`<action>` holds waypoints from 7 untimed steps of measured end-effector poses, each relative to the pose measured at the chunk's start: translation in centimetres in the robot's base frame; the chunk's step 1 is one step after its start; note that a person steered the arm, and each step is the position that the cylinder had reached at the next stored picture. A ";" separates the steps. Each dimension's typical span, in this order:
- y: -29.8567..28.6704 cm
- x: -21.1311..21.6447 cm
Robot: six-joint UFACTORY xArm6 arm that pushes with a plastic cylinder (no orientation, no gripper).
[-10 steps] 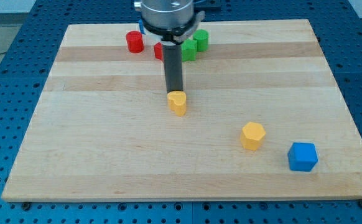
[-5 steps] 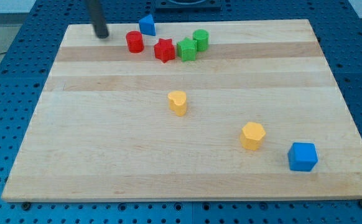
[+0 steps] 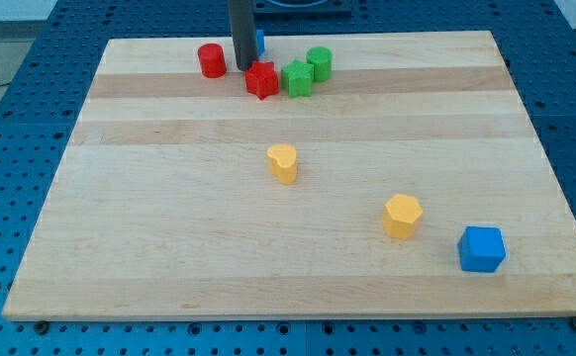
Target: Place the red circle top left to the yellow heart
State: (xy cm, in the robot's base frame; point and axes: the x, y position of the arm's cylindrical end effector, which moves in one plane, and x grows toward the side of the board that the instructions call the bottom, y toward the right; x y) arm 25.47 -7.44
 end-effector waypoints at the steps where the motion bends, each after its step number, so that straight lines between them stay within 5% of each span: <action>1: -7.6 -0.5; 2: -11.2 -0.6; 3: -9.9 -5.2; 4: -15.2 -1.4; 5: -13.4 2.0; 7: -16.1 -4.0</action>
State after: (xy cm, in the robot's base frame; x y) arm 21.51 -23.53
